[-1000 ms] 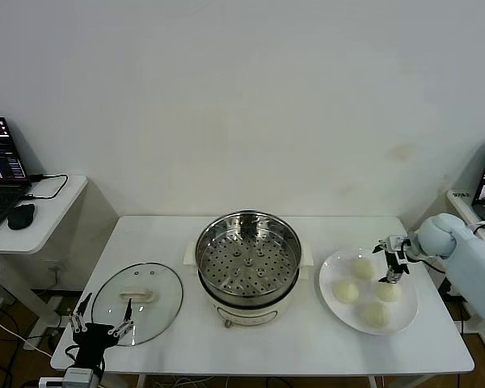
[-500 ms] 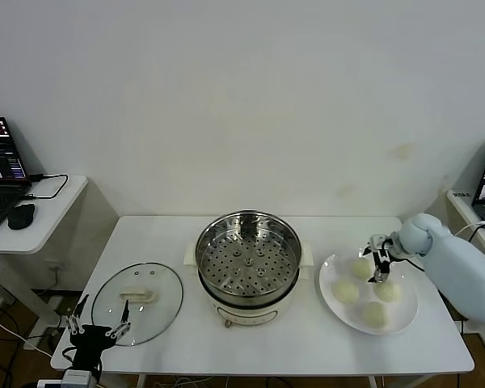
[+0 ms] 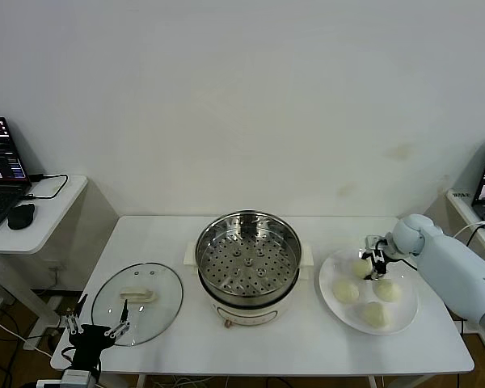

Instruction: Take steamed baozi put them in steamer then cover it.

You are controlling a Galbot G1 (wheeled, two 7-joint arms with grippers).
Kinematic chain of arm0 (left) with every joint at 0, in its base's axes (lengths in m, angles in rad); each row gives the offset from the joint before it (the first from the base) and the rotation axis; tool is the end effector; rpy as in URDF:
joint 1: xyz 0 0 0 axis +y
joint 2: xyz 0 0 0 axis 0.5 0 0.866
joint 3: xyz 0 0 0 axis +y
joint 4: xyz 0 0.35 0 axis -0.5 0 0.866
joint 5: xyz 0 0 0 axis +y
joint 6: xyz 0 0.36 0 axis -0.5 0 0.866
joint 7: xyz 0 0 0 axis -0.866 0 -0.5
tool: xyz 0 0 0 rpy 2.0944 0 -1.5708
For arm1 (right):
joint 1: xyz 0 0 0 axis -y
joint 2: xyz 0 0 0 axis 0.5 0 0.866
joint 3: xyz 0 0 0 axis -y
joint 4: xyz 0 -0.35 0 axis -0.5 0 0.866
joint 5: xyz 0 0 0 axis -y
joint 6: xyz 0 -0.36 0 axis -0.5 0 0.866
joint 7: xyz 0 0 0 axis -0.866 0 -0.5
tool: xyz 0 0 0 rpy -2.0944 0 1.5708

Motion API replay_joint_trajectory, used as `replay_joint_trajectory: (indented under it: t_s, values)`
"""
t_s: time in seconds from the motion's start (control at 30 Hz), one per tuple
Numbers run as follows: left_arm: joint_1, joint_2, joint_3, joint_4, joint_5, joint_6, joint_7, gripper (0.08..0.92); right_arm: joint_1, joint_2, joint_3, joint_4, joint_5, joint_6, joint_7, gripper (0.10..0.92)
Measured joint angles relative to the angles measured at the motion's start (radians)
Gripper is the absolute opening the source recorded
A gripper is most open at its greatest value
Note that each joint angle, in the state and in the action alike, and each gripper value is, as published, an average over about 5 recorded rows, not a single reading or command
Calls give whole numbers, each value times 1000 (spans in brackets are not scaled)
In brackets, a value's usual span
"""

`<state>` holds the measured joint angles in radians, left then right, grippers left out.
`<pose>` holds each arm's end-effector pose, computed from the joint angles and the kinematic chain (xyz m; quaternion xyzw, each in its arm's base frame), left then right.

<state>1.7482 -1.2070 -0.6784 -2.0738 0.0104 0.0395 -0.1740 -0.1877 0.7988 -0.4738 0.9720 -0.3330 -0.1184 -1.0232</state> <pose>0.1429 0.1082 -0.3138 0.0488 -0.9737 -0.2057 0.0845 0.5374 -0.2067 -0.2502 0.4250 -0.5921 0.5438 0.4160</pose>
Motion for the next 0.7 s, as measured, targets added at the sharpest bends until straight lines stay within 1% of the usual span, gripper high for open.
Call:
replay_joint_trajectory:
  t_s: [0.17, 0.37, 0.57, 0.7]
  values:
    - [-1, 3, -3, -1, -1, -1, 1, 823, 21, -29, -17, 36, 27, -16, 3, 577]
    - [-4, 7, 1, -1, -13, -3, 8, 823, 75, -99, -61, 127, 96, -41, 4, 584]
    - [0, 16, 5, -4, -61, -1, 8, 823, 186, -185, -143, 241, 204, -67, 5, 585]
    - [3, 14, 5, -4, -128, -1, 3, 823, 283, -216, -216, 312, 296, -73, 11, 585]
